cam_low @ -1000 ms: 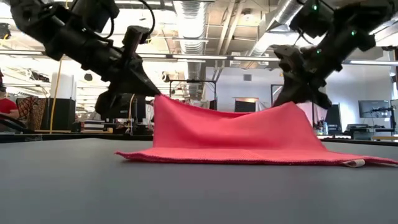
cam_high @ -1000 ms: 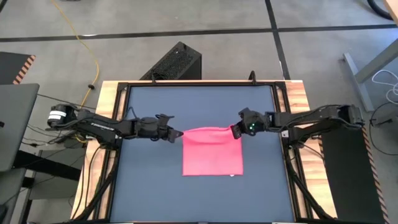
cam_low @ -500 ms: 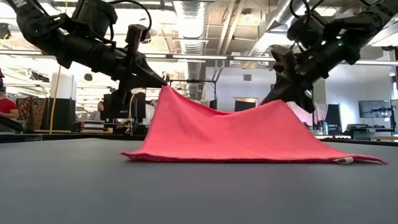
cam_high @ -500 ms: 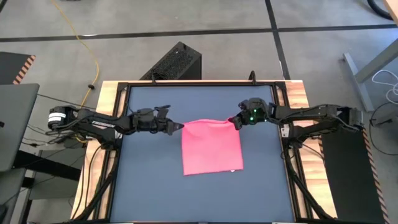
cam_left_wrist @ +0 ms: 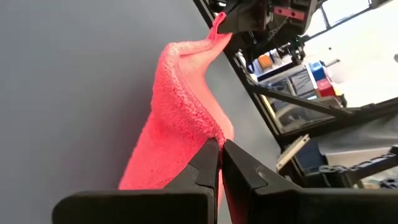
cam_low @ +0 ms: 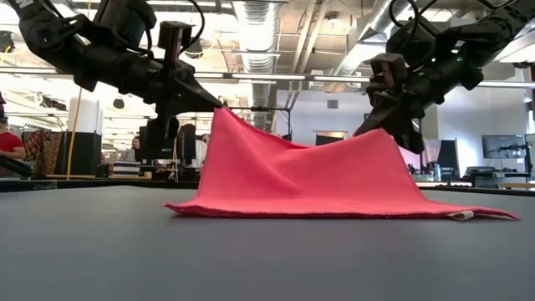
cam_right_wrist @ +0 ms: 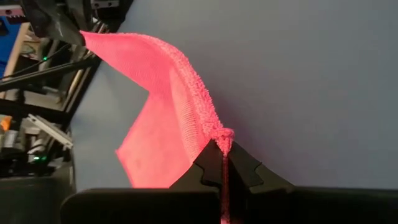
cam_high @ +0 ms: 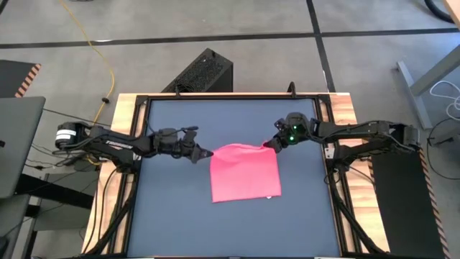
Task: Roll towel
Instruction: Fold the pink towel
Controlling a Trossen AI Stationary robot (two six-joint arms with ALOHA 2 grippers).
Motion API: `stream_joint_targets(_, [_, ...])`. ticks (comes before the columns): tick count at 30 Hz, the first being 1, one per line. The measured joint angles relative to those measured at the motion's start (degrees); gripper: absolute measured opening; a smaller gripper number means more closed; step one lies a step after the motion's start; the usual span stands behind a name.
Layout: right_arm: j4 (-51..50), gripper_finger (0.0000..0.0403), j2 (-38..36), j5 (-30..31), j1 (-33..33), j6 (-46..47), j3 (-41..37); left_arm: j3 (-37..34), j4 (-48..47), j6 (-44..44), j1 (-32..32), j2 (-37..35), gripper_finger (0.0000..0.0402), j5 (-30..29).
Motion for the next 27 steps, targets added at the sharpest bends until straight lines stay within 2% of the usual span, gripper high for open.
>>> stream_joint_targets(14, [0.1,0.0022,0.0,-0.1,0.0,0.9,0.0,0.0,0.3,-2.1,-5.7,0.0,0.0,-0.4])
stream_joint_targets(27, [0.0,0.0022,-0.8,0.0,1.0,2.2,0.0,0.0,-3.1,-4.5,-10.9,0.0,0.0,-0.4])
